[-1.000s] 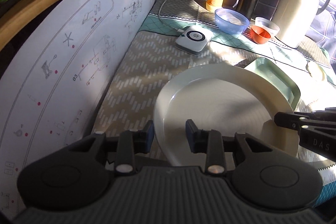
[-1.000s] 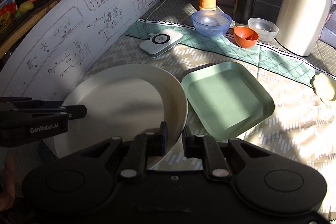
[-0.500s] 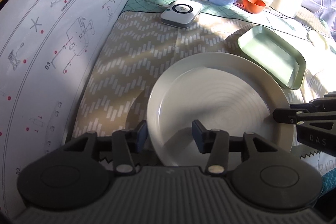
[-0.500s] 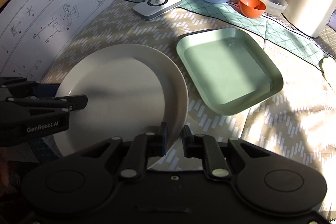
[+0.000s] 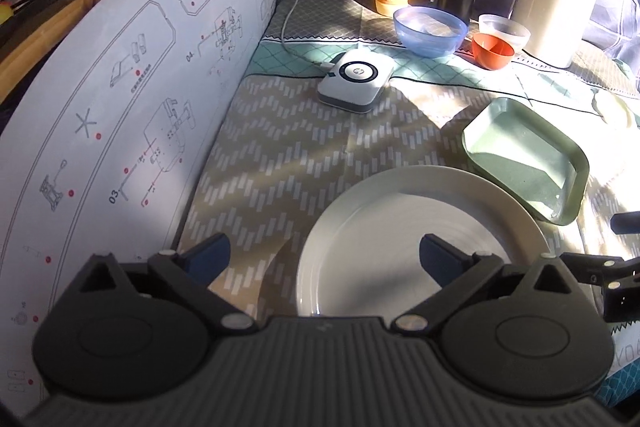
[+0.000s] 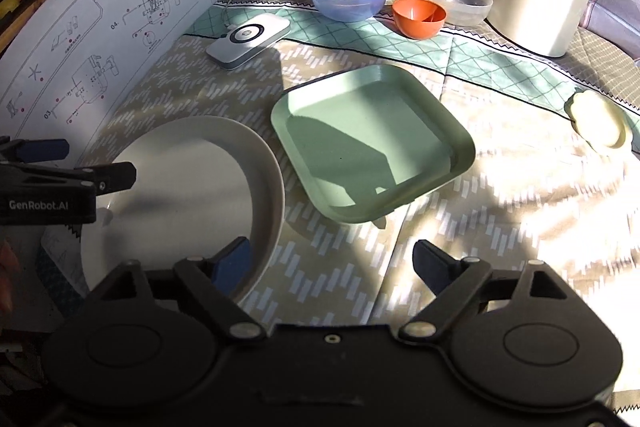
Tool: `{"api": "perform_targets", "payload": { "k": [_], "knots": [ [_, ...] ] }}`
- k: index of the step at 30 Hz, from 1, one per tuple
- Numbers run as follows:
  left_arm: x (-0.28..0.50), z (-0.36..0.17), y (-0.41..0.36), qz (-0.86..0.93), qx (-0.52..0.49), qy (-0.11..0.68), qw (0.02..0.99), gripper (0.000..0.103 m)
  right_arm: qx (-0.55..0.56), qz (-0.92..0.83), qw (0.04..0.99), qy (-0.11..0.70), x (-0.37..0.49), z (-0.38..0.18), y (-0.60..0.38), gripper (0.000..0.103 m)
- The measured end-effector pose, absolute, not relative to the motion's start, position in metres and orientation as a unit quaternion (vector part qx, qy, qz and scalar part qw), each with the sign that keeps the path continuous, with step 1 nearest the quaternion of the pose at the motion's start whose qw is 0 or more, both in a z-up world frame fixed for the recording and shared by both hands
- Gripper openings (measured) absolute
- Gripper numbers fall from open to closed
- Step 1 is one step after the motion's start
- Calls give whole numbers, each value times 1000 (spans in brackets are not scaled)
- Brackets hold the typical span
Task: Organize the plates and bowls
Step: 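Lower the white plate onto the cloth and open both grippers, then close both grippers on the edge of the green square tray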
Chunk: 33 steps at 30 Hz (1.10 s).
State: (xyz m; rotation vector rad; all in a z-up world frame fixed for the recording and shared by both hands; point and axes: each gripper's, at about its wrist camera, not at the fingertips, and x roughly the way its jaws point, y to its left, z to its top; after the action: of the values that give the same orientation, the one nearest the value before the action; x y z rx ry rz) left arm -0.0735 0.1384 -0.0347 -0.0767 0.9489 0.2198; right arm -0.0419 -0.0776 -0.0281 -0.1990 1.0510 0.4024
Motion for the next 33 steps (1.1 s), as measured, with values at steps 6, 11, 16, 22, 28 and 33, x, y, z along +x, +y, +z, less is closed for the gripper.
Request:
{"api": "perform_targets", "payload": {
  "k": [6, 11, 16, 22, 28, 33],
  "knots": [
    [-46, -26, 126, 90, -25, 442, 892, 103, -48, 143, 853, 500, -25, -23, -120, 88],
    [-8, -24, 109, 54, -30, 438, 897, 103, 5, 96, 860, 502, -7, -24, -150, 88],
    [24, -30, 92, 38, -25, 438, 898, 103, 51, 75, 858, 505, 9, -30, -161, 67],
    [38, -36, 89, 38, -21, 445, 894, 103, 66, 101, 843, 525, 16, -45, -137, 47],
    [49, -44, 80, 29, -8, 457, 889, 103, 53, 108, 848, 516, 31, -56, -129, 16],
    [64, -50, 63, 9, 3, 466, 884, 102, 33, 87, 860, 502, 54, -59, -142, 11]
  ]
}}
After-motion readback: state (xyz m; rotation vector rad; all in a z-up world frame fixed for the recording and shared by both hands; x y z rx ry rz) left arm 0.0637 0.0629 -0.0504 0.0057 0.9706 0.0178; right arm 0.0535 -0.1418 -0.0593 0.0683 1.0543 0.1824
